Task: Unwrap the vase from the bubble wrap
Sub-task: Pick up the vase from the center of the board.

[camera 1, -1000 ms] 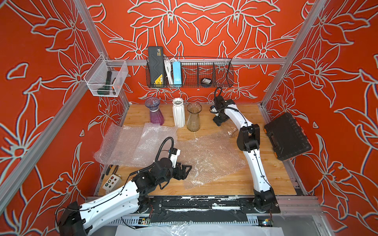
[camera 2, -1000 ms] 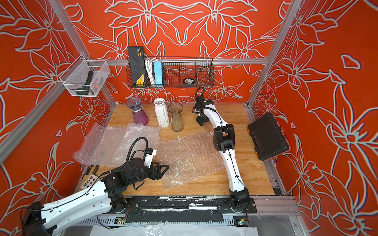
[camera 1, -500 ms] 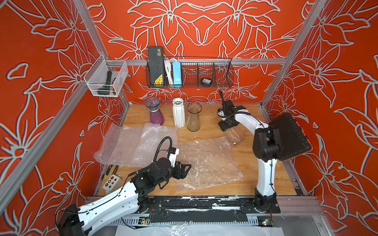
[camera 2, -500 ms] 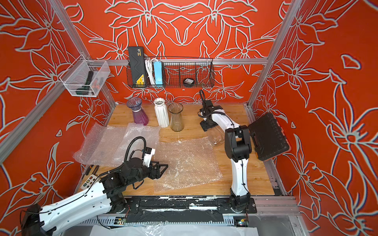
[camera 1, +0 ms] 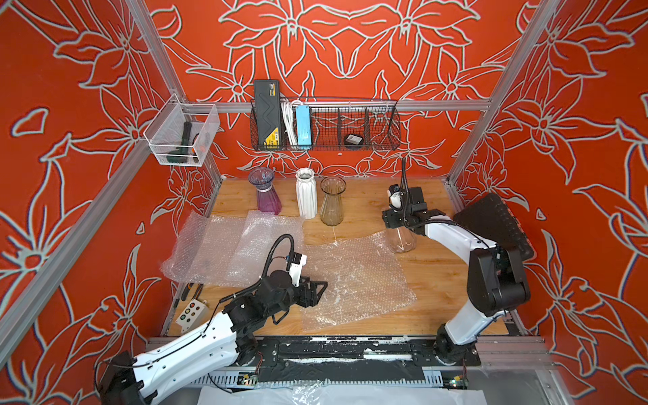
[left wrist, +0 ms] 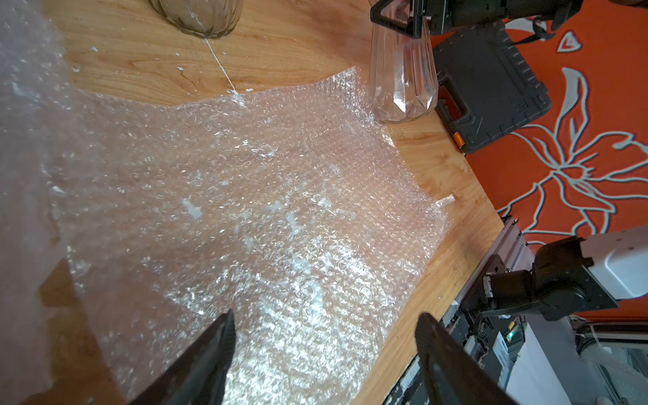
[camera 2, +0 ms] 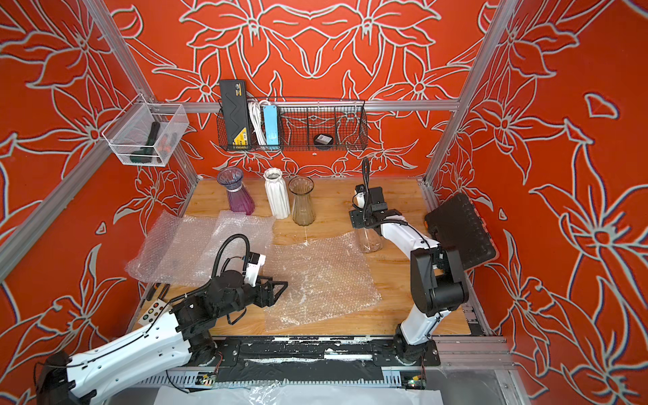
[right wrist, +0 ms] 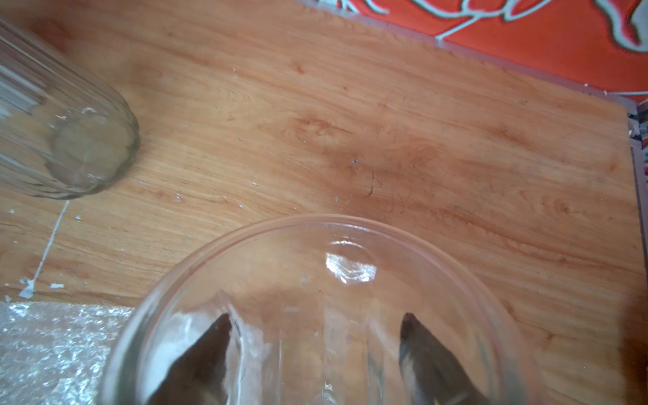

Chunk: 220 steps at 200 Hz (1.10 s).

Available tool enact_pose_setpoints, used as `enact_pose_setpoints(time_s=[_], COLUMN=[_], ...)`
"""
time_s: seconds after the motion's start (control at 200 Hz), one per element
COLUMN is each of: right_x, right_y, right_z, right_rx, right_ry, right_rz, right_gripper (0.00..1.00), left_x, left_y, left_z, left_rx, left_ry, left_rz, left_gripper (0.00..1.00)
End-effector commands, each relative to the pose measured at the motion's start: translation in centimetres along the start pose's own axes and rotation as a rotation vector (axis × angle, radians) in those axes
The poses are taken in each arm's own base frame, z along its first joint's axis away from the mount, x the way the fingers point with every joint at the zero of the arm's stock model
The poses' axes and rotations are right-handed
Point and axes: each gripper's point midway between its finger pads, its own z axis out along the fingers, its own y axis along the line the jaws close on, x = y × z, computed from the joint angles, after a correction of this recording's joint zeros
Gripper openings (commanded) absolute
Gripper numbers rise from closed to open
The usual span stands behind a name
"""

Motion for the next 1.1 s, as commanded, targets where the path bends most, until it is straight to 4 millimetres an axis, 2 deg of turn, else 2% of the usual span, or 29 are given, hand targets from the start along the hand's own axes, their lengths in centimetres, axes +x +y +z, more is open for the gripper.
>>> enact_pose_setpoints(time_s=[0.0,0.23,0.36,0.54,0.711,0.921,0.966,1.096], right_x=[-7.5,-8.9,-10.1,-11.5,-13.1,-14.7,-14.6,-15.1], right_y=[0.2,0.5,1.3,1.5,-0.1,-0.8,-0.8,-1.0], right_z=[-4.0,-6.4,-7.8,-7.5,-7.6,-5.8,-5.0,-4.1], right_rx=[-0.013,-0.002,-0.042,-0.046,0.043,0.075,0.082,0.1], right_ry=[-0.327,-0.528,-0.656,-0.734,-0.818,-0.867,-0.877,-0.909], right_rz=[-0.016,-0.028,-0.051,-0.07,-0.036,-0.019,-0.028,-0.037], right_gripper=[0.0,0.0,0.0,0.0,0.0,0.0,0.0,0.0], left_x=[-0.3,-0.2,-0.1,-0.1,0.1,0.4,0.3,0.1], left_y=[-0.1,0.2,0.6,0.8,1.1,1.7,1.8,1.9], left_z=[0.2,0.2,0.3,0.3,0.7,1.5,1.6,1.8], left_rx=[0.005,-0.003,-0.027,-0.039,-0.055,-0.082,-0.093,-0.102], left_ry=[-0.008,-0.005,-0.005,-0.002,0.009,0.018,0.02,0.017], left_rz=[0.005,-0.003,-0.003,-0.004,-0.003,0.001,0.007,0.012], left_gripper=[0.78,0.78,0.78,0.78,0.78,0.78,0.78,0.78])
